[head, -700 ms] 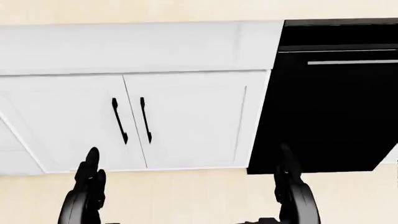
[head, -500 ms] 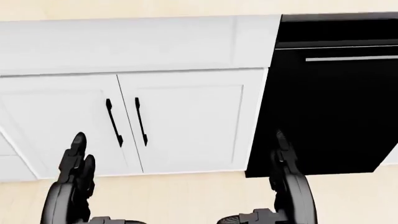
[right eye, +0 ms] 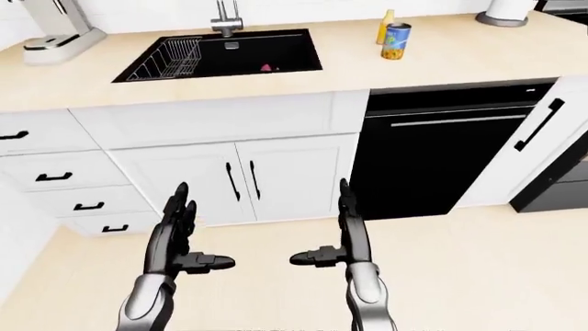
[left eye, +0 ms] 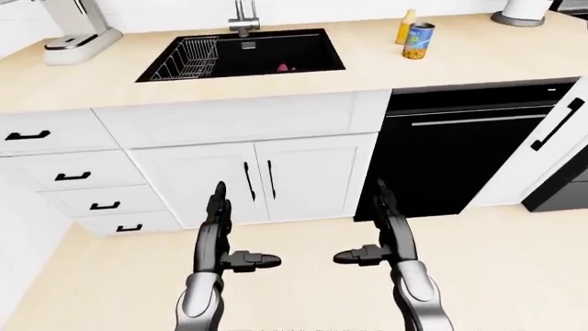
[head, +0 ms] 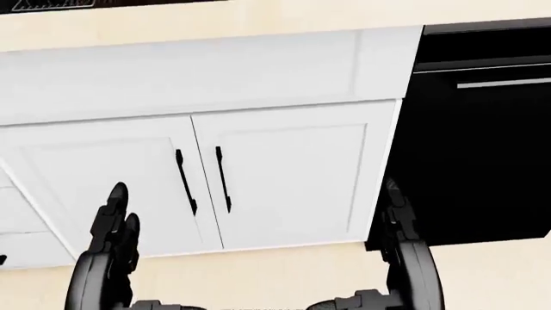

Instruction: Turn the sink spout to the right.

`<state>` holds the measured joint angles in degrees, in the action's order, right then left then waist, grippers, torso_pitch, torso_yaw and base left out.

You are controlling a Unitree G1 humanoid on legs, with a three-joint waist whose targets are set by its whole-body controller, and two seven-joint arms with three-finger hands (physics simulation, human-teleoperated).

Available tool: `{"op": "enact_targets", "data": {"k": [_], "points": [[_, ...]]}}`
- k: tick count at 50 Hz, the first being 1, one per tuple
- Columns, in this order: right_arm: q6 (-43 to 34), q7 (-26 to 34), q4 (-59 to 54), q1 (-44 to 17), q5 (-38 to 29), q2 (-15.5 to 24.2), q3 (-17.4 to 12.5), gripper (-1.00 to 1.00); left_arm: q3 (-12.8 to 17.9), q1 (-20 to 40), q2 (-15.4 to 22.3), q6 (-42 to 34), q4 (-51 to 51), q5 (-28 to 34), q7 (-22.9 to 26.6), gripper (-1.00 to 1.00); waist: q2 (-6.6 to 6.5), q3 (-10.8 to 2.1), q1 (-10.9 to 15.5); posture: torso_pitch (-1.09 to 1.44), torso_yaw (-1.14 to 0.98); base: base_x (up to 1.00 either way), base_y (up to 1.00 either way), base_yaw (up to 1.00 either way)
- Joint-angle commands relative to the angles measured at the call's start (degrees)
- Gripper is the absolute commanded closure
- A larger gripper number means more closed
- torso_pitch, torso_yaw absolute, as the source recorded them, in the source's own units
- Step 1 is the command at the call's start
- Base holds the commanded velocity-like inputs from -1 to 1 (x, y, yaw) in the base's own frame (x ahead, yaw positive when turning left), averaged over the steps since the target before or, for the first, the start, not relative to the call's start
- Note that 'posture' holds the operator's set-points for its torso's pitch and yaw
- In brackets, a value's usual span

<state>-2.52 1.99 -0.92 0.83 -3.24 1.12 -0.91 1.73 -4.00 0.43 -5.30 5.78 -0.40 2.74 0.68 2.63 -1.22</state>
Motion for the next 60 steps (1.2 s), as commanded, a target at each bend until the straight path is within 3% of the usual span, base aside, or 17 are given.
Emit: {"op": "enact_targets", "data": {"k": [1, 4, 6, 8, 10, 17, 25, 28, 30, 32, 34, 36, 39, 47, 51, 52, 60], "points": [[1.4, 0.2, 2.4, -0.9, 0.0, -0.3, 0.7, -1.0, 0.9, 0.7, 0.5, 1.7, 2.3, -0.1, -0.3, -1.0, 0.32, -0.75, 0.2, 0.0, 0.0, 0.0, 1.0, 0.0], [1.5, 0.3, 2.8, -0.4, 0.0, -0.3, 0.6, -1.0, 0.8, 0.6, 0.5, 2.3, 1.7, 0.0, -0.4, -1.0, -2.57, -0.97, 0.5, 0.0, 0.0, 0.0, 1.0, 0.0], [1.8, 0.4, 2.5, -0.4, 0.1, -0.4, 0.6, -1.0, 0.6, 0.4, 0.4, 2.5, 1.6, 0.2, -0.4, -1.0, -7.07, -2.37, 0.7, 0.0, 0.0, 0.0, 1.0, 0.0], [2.0, 0.6, 2.3, -0.5, 0.9, -0.5, 0.3, -1.0, 0.5, 0.4, 0.4, 2.8, 1.3, 0.2, -0.4, -1.0, -5.87, -0.96, 1.8, 0.0, 0.0, 0.0, 0.3, 0.0], [2.0, 0.6, 2.5, -0.4, 1.3, -0.5, 0.3, -1.0, 0.5, 0.3, 0.4, 2.9, 1.3, 0.2, -0.4, -1.0, -7.4, -2.09, 1.8, 0.0, 0.0, 0.0, 0.0, 0.0], [1.7, 0.4, 3.3, 0.2, 1.2, -0.5, 0.5, -1.0, 0.7, 0.3, 0.5, 3.1, 1.1, 0.1, -0.4, -1.0, -3.74, -2.17, 1.7, 0.0, 0.0, 0.0, 0.0, 0.0], [1.8, 0.5, 3.8, 0.7, 1.6, -0.5, 0.3, -1.0, 0.5, 0.3, 0.3, 2.7, 1.5, 0.2, -0.6, -1.0, -1.84, -0.98, 2.1, 0.0, 0.0, 0.0, 0.0, 0.0], [1.9, 0.5, 3.7, 0.7, 1.6, -0.4, 0.2, -1.0, 0.4, 0.2, 0.3, 2.7, 1.6, 0.3, -0.6, -1.0, 1.7, -1.72, 1.6, 0.0, 0.0, 0.0, 0.0, 0.0], [1.7, 0.6, 4.1, 0.8, 1.6, -0.4, 0.2, -1.0, 0.4, 0.1, 0.3, 2.6, 1.9, 0.2, -0.6, -1.0, -1.83, 0.17, 1.6, 0.0, 0.0, 0.0, 0.0, 0.0], [1.8, 0.6, 4.2, 1.0, 1.7, -0.4, 0.1, -1.0, 0.3, 0.0, 0.3, 2.4, 2.2, 0.3, -0.6, -1.0, -1.44, -0.53, -0.1, 0.0, 0.0, 0.0, 0.0, 0.0], [1.7, 0.7, 4.4, 1.1, 1.7, -0.3, 0.1, -1.0, 0.2, -0.1, 0.3, 2.4, 2.5, 0.3, -0.6, -1.0, -5.61, -0.37, -0.4, 0.0, 0.0, 0.0, 0.0, 0.0], [1.6, 0.7, 4.6, 1.0, 1.7, -0.3, 0.1, -1.0, 0.2, -0.2, 0.3, 2.3, 2.7, 0.3, -0.6, -1.0, -4.01, 0.91, 0.7, 0.0, 0.0, 0.0, 0.0, 0.0], [1.8, 0.8, 4.1, 0.8, 1.7, -0.4, 0.1, -1.0, 0.3, -0.2, 0.3, 2.1, 2.9, 0.2, -0.6, -1.0, -2.68, -0.72, 1.5, 0.0, 0.0, 0.0, 0.0, 0.0], [1.7, 1.1, 5.5, 1.0, 1.9, -0.4, 0.3, -1.0, 0.3, -0.1, 0.3, 1.6, 3.6, 0.4, -0.5, -1.0, -0.84, -0.76, 3.1, 0.0, 0.0, 0.0, 0.0, 0.0], [1.6, 1.2, 5.7, 0.9, 1.6, -0.4, 0.5, -1.0, 0.2, -0.1, 0.3, 1.3, 4.0, 0.4, -0.6, -1.0, 4.5, -1.32, 3.8, 0.0, 0.0, 0.0, 0.0, 0.0], [1.7, 1.3, 5.7, 0.9, 1.5, -0.4, 0.5, -1.0, 0.2, 0.0, 0.3, 1.4, 3.8, 0.4, -0.6, -1.0, 1.74, -0.59, 3.1, 0.0, 0.0, 0.0, 0.0, 0.0], [1.5, 1.4, 6.9, 1.6, 0.7, -0.4, 0.8, -1.0, 0.3, -0.1, 0.3, 1.8, 3.3, 0.3, -0.6, -1.0, -0.12, -2.21, 1.8, 0.0, 0.0, 0.0, 0.0, 0.0]]}}
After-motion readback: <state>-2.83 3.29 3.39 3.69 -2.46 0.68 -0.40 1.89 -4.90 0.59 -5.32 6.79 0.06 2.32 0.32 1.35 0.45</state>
